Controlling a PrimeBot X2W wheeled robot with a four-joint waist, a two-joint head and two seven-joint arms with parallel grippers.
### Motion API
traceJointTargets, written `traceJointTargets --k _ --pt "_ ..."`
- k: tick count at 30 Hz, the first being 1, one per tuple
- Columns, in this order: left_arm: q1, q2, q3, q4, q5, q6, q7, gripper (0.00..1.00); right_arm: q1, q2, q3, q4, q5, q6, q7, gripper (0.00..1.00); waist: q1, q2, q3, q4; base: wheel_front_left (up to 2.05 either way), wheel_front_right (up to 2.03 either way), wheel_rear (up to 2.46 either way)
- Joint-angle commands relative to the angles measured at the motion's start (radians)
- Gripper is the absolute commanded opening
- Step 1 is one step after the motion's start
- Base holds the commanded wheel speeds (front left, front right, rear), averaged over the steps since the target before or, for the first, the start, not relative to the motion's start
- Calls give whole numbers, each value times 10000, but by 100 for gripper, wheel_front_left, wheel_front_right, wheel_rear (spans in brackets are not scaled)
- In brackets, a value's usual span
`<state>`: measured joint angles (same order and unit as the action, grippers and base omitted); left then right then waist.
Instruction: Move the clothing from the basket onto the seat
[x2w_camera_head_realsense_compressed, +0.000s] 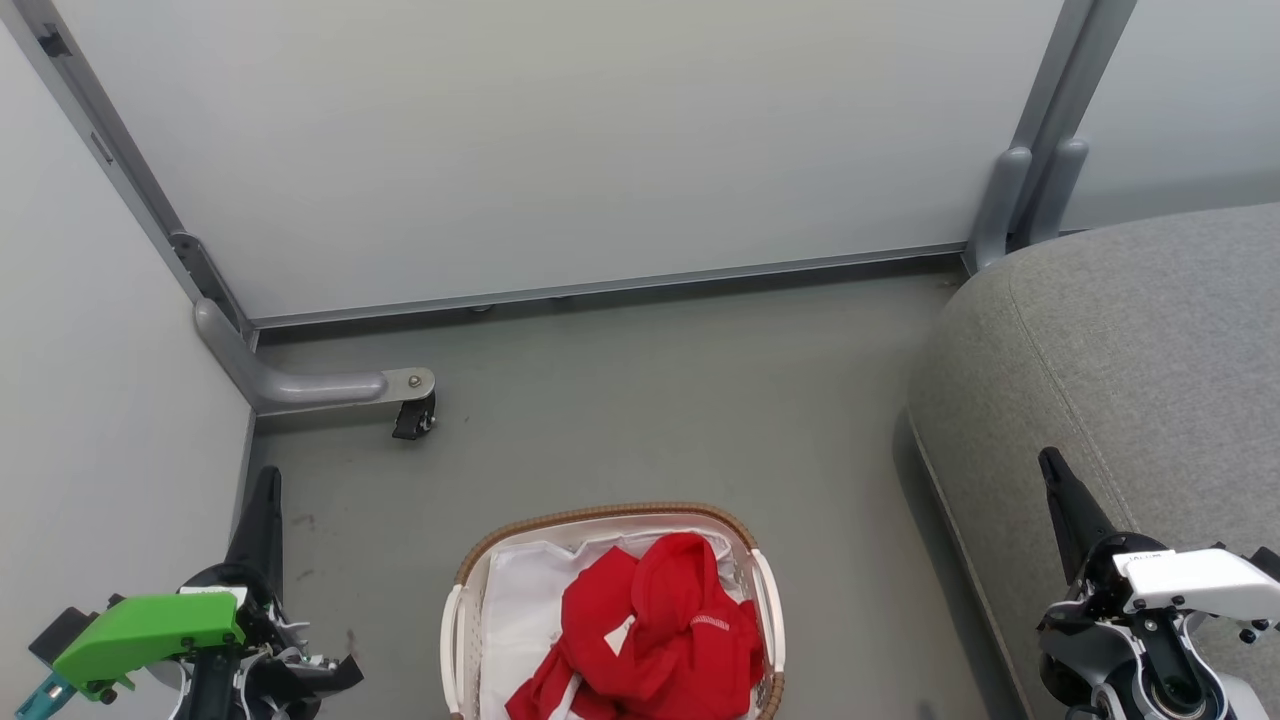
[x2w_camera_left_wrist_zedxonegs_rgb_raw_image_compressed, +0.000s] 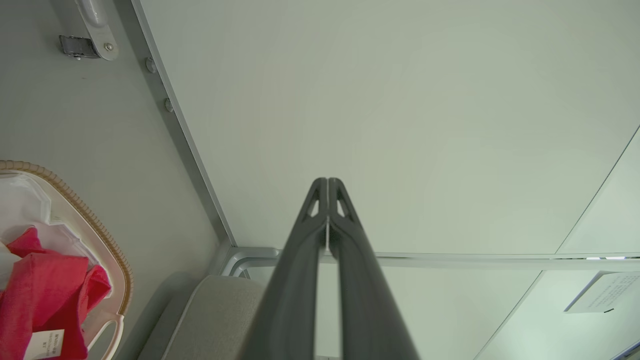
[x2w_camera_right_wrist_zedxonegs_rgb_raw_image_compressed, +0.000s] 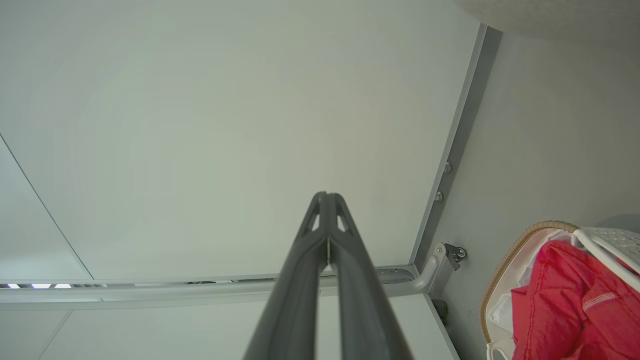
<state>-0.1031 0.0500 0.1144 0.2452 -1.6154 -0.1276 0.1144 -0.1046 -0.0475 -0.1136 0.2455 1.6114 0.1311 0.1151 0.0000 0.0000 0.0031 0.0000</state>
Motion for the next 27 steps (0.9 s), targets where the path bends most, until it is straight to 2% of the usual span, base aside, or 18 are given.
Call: traceJointTargets --k 1,27 --pt "-121 10 8 -17 50 -65 19 0 -73 -57 -12 -34 32 -7 8 0 0 0 0 0 0 0 0" --pt "-121 10 8 -16 50 -66 19 0 -72 -58 -12 -34 32 -7 8 0 0 0 0 0 0 0 0"
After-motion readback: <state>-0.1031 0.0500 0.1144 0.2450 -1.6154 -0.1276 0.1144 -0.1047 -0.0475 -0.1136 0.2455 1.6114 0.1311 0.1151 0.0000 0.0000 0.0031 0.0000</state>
